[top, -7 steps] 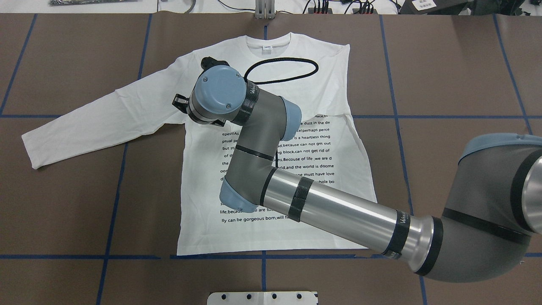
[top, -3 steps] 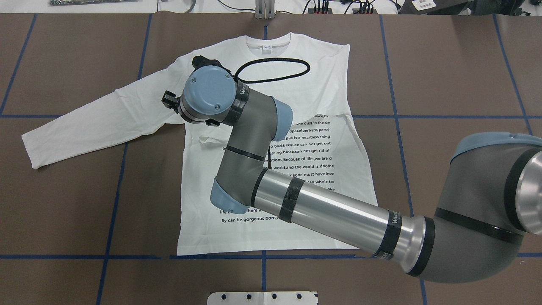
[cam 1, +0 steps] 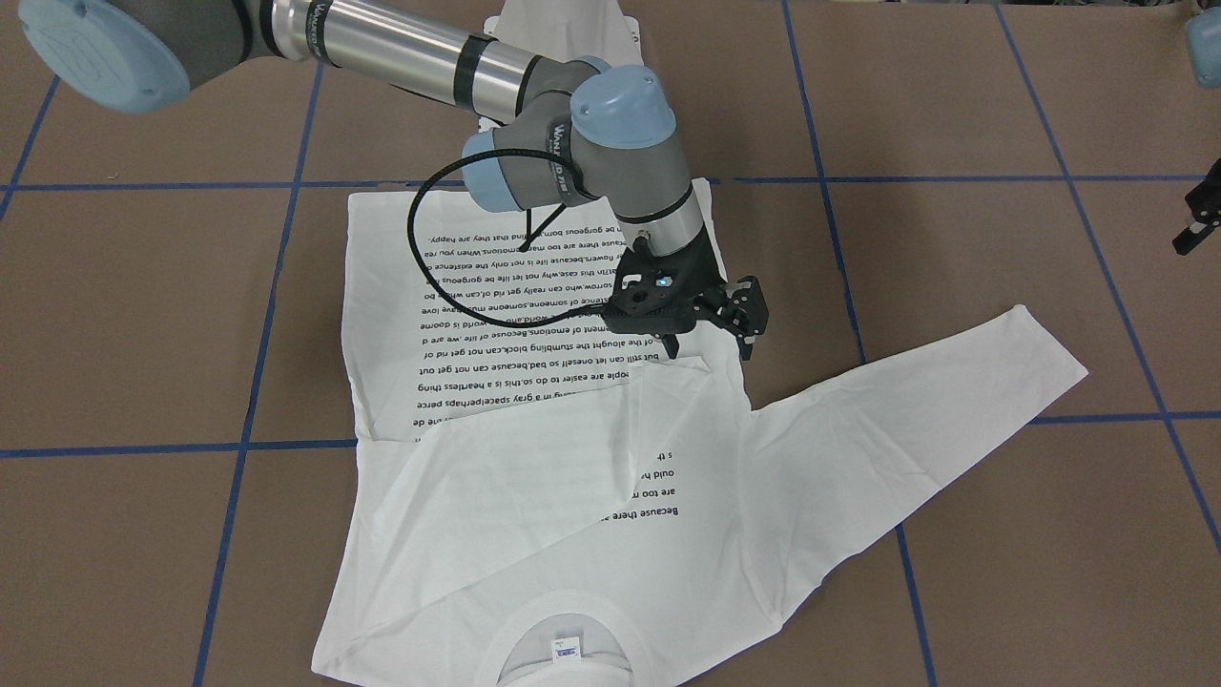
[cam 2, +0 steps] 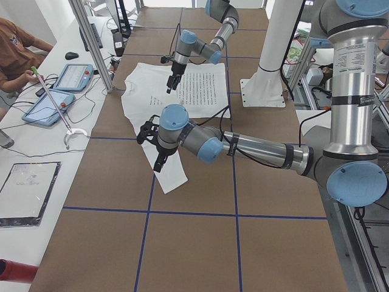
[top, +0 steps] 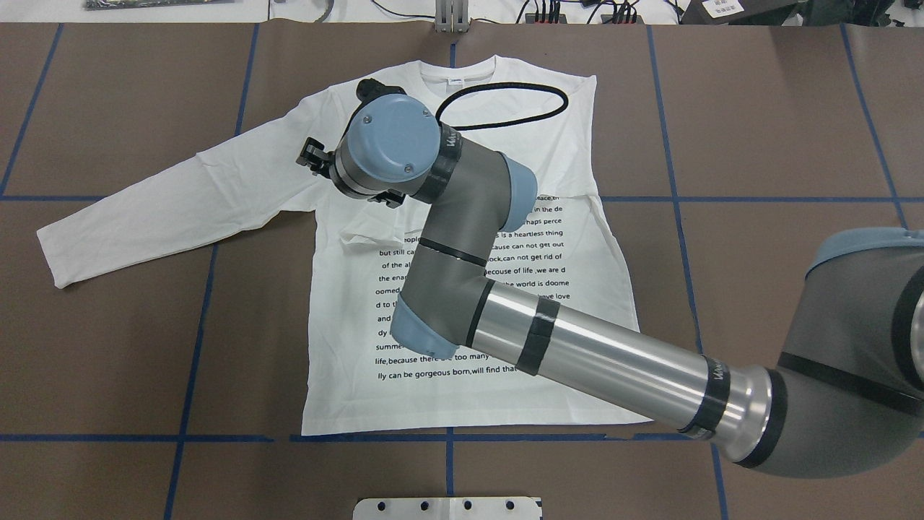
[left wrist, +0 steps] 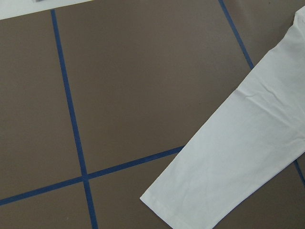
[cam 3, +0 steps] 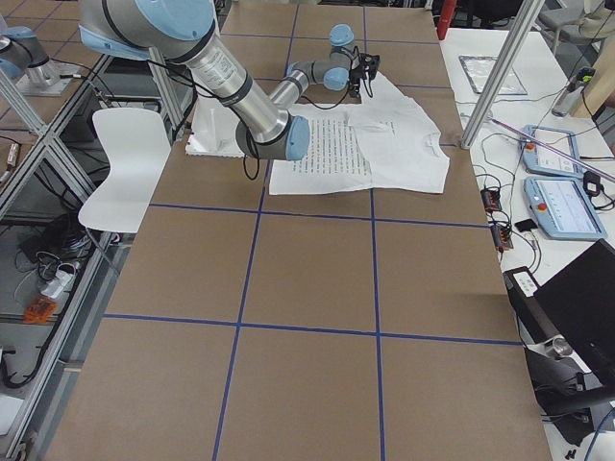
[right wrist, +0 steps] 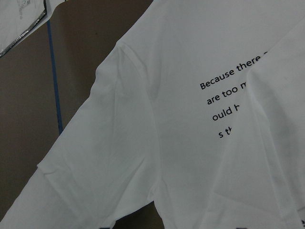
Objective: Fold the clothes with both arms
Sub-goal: 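Carry the sleeve with the right gripper across the shirt body toward the collar, then release the sleeve with the right gripper while the left gripper grasps the other cuff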
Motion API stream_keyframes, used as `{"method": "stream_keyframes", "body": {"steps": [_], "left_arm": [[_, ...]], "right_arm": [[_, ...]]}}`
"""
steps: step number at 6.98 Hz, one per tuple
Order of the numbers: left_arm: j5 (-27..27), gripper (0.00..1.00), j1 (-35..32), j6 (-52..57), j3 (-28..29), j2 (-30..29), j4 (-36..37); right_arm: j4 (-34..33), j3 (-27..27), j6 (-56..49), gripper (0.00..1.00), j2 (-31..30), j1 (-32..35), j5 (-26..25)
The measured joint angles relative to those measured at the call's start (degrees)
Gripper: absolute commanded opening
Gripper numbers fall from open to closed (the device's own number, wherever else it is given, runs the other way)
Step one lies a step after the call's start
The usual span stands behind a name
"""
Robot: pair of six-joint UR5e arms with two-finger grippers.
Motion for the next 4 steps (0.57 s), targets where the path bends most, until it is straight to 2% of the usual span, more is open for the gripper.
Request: {"method": "stream_keyframes", "body": {"steps": [2, 4], "left_arm": [[0.05, 0.95, 2.56, -7.03, 10.61, -2.32, -8.08], [0.05, 0.93, 7.60, -13.54, 19.77, -7.45, -10.26]], "right_arm": [[-3.99, 12.53, -0.63, 0.99, -11.91, 7.40, 9.03], [-4.22, 16.27, -1.76, 0.99, -18.15, 10.48, 11.36]]}}
